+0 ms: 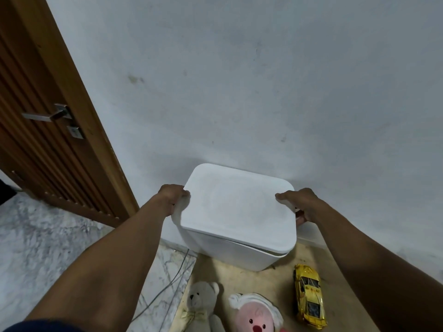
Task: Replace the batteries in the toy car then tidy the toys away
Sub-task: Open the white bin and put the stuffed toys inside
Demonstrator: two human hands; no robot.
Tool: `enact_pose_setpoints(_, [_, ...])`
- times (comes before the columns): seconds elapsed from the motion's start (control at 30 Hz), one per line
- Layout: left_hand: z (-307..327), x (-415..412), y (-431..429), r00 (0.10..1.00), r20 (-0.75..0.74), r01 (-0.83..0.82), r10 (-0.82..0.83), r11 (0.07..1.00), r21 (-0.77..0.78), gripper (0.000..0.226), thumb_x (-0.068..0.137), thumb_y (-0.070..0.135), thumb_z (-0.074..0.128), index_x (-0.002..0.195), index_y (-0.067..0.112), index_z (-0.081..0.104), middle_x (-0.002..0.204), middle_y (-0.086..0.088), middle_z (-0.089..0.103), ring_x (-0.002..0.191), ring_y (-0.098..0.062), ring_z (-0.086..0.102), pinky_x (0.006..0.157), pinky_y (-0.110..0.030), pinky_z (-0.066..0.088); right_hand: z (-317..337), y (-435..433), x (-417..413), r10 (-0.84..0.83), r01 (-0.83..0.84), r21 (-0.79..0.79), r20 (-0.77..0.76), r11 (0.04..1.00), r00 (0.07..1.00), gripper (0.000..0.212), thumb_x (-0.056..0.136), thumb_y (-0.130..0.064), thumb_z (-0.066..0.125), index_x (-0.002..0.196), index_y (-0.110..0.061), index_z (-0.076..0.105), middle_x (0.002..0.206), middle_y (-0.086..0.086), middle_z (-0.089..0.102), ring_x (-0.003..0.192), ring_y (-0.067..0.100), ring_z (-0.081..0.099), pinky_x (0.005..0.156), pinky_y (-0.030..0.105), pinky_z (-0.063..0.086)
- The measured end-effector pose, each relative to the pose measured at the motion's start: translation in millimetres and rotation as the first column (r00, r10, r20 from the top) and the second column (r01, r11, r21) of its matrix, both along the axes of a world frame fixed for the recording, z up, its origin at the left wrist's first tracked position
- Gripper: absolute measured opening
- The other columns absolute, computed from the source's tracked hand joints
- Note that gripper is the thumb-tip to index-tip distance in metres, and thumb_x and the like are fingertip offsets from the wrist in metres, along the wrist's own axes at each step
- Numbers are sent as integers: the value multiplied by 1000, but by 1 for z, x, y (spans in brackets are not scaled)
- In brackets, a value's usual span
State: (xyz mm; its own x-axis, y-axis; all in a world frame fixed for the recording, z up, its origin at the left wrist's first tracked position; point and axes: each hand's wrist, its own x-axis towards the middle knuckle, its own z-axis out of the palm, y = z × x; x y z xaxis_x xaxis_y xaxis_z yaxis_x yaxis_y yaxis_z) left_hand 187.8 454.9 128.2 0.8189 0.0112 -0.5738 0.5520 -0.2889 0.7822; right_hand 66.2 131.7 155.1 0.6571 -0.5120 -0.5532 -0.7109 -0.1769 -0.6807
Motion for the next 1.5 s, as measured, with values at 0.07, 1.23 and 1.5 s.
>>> enact_pose_setpoints(0.07, [-2, 2, 4, 999, -49, -11, 8, 998, -61, 22, 90, -1, 60, 111, -1, 68, 115, -18, 69, 100, -34, 66, 90, -43, 54, 1, -1, -1, 5, -5, 2, 3, 1000, 1000, 56, 74, -27, 83, 114, 4, 59, 107, 21, 67, 77, 38, 71, 52, 44, 59])
enact_pose_setpoints(1.23, [36, -40, -23, 860, 449, 20, -242, 895, 445, 13, 82, 4, 50, 72, 13, 47, 72, -4, 49, 83, -32, 49, 66, -30, 36, 43, 9, -29, 12, 8, -132, 152, 991, 988, 42, 81, -33, 76, 106, -6, 56, 98, 10, 64, 80, 26, 64, 56, 35, 56])
enact_pose_setpoints(1.5, [46, -98, -90, 819, 454, 78, -352, 851, 520, 14, 85, 16, 58, 94, 9, 66, 104, -13, 66, 105, -37, 58, 81, -34, 43, 47, -53, -106, -42, 70, -162, 172, 984, 984, 49, 81, -35, 77, 110, -2, 57, 90, 6, 61, 71, 19, 60, 52, 26, 45])
